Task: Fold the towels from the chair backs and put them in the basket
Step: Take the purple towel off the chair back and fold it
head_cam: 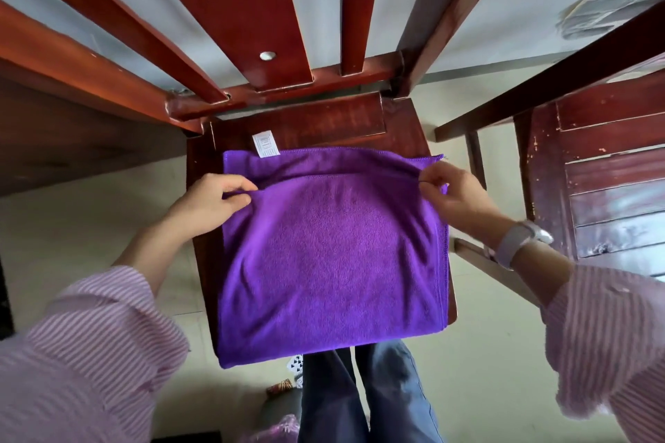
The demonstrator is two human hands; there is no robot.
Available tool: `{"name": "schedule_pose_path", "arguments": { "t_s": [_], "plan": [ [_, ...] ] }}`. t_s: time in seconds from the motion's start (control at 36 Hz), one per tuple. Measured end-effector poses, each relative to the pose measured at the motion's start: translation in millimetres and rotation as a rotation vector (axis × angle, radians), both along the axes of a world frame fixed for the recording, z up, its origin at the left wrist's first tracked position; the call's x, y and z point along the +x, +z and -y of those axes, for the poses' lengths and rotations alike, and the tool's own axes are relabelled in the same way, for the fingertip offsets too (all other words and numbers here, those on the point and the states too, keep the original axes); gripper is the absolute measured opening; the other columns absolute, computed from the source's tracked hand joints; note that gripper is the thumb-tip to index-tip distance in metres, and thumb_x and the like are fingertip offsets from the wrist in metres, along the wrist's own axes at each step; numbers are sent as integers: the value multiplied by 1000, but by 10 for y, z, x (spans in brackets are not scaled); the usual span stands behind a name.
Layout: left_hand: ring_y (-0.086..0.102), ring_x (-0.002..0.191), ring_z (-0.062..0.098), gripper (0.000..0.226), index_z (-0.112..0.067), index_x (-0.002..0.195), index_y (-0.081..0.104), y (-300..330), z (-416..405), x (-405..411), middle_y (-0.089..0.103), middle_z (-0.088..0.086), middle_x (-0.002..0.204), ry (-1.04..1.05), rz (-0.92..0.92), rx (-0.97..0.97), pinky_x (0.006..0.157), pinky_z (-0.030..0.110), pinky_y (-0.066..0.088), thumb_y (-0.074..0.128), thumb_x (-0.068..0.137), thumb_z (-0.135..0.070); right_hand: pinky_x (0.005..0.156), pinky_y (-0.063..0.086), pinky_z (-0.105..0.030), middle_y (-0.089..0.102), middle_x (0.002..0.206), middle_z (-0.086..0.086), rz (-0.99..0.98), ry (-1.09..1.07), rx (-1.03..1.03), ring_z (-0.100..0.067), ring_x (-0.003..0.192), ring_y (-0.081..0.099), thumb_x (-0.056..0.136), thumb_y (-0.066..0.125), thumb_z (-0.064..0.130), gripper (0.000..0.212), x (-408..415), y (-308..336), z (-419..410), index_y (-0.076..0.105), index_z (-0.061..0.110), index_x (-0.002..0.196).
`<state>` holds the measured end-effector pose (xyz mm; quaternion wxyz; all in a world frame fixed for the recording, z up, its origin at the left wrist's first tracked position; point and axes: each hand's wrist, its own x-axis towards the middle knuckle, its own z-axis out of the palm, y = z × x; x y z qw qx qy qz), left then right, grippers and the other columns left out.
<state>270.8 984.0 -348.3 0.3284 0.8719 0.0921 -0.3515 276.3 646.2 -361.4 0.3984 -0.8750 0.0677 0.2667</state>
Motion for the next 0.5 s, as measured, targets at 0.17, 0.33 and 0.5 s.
{"name": "schedule_pose_path", "arguments": {
  "t_s": [0.17, 0.33, 0.5],
  "plan": [
    [60, 69, -5, 37, -28, 74, 72, 19, -187, 100, 69, -11, 76, 319, -105, -284, 68, 4, 44, 53, 87, 1, 60, 37, -8, 54, 73, -2, 23, -329, 116, 5, 61, 50, 83, 55, 9, 5, 127, 21, 188, 58, 11, 80],
    [48, 119, 31, 12, 0, 92, 67, -422, -142, 147, 52, 17, 128, 58, 369, 212, 99, 25, 29, 60, 83, -1, 90, 32, -22, 56, 114, -20, 94, -134, -160, -30, 112, 50, 88, 50, 3, 14, 247, -320, 72, 61, -4, 92],
    [40, 123, 33, 10, -1, 91, 68, -504, -93, 142, 53, 14, 130, -66, 428, 255, 104, 30, 26, 60, 83, -2, 86, 39, -32, 59, 103, -20, 126, -21, -252, -33, 97, 55, 88, 50, 4, 14, 309, -397, 58, 62, 0, 93]
  ]
}}
